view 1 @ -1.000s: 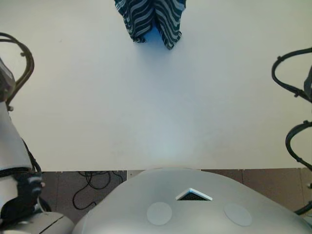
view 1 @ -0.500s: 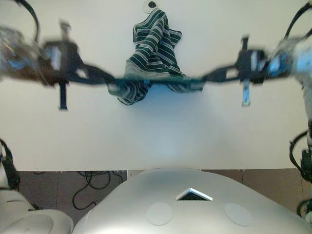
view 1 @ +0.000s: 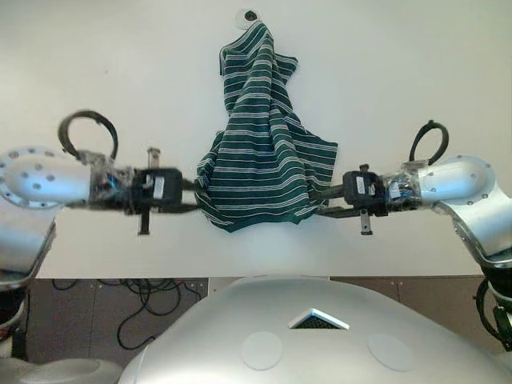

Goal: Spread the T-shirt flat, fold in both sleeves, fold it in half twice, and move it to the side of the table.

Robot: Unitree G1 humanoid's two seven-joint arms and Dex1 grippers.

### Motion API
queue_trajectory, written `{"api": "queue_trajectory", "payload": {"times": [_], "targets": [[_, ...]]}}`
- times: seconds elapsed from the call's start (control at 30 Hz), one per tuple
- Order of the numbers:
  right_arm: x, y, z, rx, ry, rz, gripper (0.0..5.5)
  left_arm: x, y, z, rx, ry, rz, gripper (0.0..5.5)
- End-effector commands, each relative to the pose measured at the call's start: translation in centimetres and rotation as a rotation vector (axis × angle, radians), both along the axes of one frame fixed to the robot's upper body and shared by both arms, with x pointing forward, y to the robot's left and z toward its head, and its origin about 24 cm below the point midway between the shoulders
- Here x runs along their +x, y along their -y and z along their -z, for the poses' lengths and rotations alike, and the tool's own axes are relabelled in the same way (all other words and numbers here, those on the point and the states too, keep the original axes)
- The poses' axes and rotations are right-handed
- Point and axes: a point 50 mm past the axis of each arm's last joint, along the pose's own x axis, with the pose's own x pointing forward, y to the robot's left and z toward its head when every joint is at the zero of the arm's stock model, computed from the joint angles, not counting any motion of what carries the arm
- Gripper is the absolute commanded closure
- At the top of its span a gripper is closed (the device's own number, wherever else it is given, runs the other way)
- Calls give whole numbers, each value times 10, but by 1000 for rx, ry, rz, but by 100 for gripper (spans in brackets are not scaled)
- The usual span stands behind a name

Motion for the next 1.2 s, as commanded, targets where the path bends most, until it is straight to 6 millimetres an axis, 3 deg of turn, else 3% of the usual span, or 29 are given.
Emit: {"api": "queue_trajectory", "payload": {"times": [0.03,0.17,0.23,0.37,0.53,0.67,0.93,1.03,1.2], "targets": [[28,9,-13,70,45,134,483,31,-4,8,-33,62,-184,463],[36,9,6,36,25,183,549,40,3,36,6,40,-193,530],[40,7,21,-14,41,188,550,46,7,50,21,41,-199,546],[45,0,43,-65,57,204,550,60,13,70,51,65,-210,546],[42,-2,61,-120,53,193,550,64,15,87,55,29,-219,546],[40,7,73,-215,68,183,550,54,-3,100,190,10,-207,546],[11,54,77,-361,-38,169,550,30,-61,85,326,30,-331,546],[-4,63,72,-388,-85,115,550,22,-62,84,308,13,-357,546],[-10,60,66,-368,-104,78,550,10,-59,83,275,-8,-394,546]]}}
